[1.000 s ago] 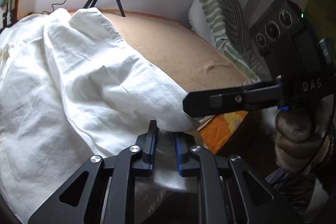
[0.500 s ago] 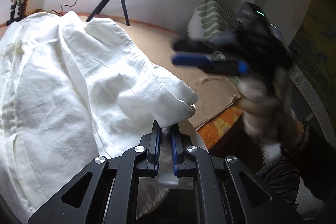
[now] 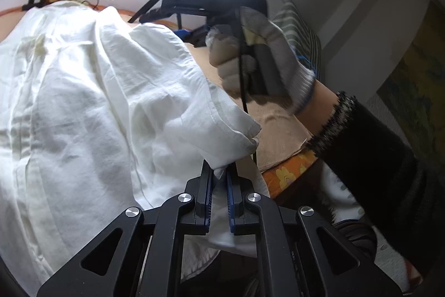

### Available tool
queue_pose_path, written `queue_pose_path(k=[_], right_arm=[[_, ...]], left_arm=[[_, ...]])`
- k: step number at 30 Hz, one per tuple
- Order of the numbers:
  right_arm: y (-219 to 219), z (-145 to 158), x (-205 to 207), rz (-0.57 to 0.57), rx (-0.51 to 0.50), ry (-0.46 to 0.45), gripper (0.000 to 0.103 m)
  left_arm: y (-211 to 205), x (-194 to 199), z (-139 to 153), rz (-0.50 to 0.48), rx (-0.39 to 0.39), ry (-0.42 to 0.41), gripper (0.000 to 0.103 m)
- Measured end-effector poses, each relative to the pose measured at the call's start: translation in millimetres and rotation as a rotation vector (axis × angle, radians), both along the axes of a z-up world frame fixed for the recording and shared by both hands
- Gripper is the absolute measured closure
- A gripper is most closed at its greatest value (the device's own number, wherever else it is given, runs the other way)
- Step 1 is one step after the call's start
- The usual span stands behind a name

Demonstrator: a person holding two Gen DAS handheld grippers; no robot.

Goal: Fold small clothes

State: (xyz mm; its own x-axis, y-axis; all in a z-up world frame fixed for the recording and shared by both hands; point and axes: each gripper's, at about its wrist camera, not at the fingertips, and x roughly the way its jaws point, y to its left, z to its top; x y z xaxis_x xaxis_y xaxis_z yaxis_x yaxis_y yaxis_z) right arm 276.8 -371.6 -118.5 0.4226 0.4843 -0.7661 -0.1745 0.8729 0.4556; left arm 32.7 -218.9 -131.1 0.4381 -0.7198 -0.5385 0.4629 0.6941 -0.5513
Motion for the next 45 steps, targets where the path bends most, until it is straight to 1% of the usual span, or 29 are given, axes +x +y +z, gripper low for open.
queue_pose_path(k=[1, 2, 4, 5, 12, 15, 17, 20, 23, 26, 28, 30, 33, 34, 37, 38, 39, 42, 45], right_arm=[[3.8, -3.1, 6.3, -0.012, -0.025, 0.022, 0.078], [6.6, -5.4, 10.0, -0.021, -0.046, 0.04, 0.09], [15.6, -5.2, 13.4, -0.027, -0.104, 0.047, 0.099], [22.3, -1.9, 13.1, -0.02, -0.132, 0.036, 0.101], [82.2, 28.0, 8.9, 0.058, -0.317, -0.048, 0.103], [113.2, 31.5, 7.8, 0.103, -0.397, -0.065, 0.103], [133.1, 30.5, 7.8, 0.13, -0.433, -0.063, 0.103], [165.7, 25.5, 8.0, 0.182, -0.488, -0.066, 0.103], [195.8, 14.3, 11.1, 0.23, -0.538, -0.062, 0.103], [224.3, -3.5, 12.6, 0.284, -0.59, -0.049, 0.103], [238.0, -15.3, 13.6, 0.312, -0.604, -0.034, 0.103], [249.2, -26.8, 14.6, 0.339, -0.614, -0.016, 0.102], [254.4, -33.6, 15.8, 0.362, -0.595, -0.001, 0.088], [251.6, -31.2, 17.0, 0.358, -0.557, 0.009, 0.078], [234.4, -12.1, 18.3, 0.324, -0.405, 0.017, 0.073], [226.6, -2.9, 15.8, 0.312, -0.366, 0.004, 0.072], [220.4, 6.1, 12.7, 0.308, -0.333, -0.008, 0.071], [197.3, 31.2, -4.4, 0.291, -0.25, -0.042, 0.067], [171.6, 54.2, -32.3, 0.266, -0.168, -0.08, 0.066]], left_arm=[[1.6, -0.4, -0.1, 0.005, -0.006, 0.004, 0.096], [3.9, -1.9, -0.5, 0.01, -0.013, 0.008, 0.096], [11.7, -4.7, -2.0, 0.027, -0.036, 0.021, 0.096], [16.1, -4.6, -3.9, 0.035, -0.047, 0.028, 0.096], [47.5, -13.5, -15.8, 0.102, -0.125, 0.097, 0.096], [62.9, -16.0, -18.9, 0.137, -0.155, 0.104, 0.096], [73.7, -19.5, -21.5, 0.161, -0.179, 0.116, 0.096], [90.5, -22.1, -28.5, 0.196, -0.214, 0.134, 0.096], [104.7, -26.7, -39.4, 0.221, -0.243, 0.166, 0.096], [112.3, -27.3, -50.2, 0.242, -0.271, 0.205, 0.096], [115.2, -24.8, -55.3, 0.25, -0.284, 0.223, 0.096], [116.3, -25.9, -57.2, 0.252, -0.278, 0.225, 0.096], [115.9, -26.5, -54.7, 0.254, -0.248, 0.212, 0.095], [115.0, -26.5, -53.3, 0.249, -0.228, 0.214, 0.092], [113.7, -28.7, -47.2, 0.243, -0.19, 0.203, 0.088], [112.8, -30.0, -45.1, 0.235, -0.171, 0.204, 0.084], [113.0, -30.1, -44.5, 0.227, -0.161, 0.207, 0.08], [115.2, -36.9, -40.2, 0.202, -0.127, 0.206, 0.073], [123.7, -48.8, -36.7, 0.185, -0.078, 0.181, 0.073]])
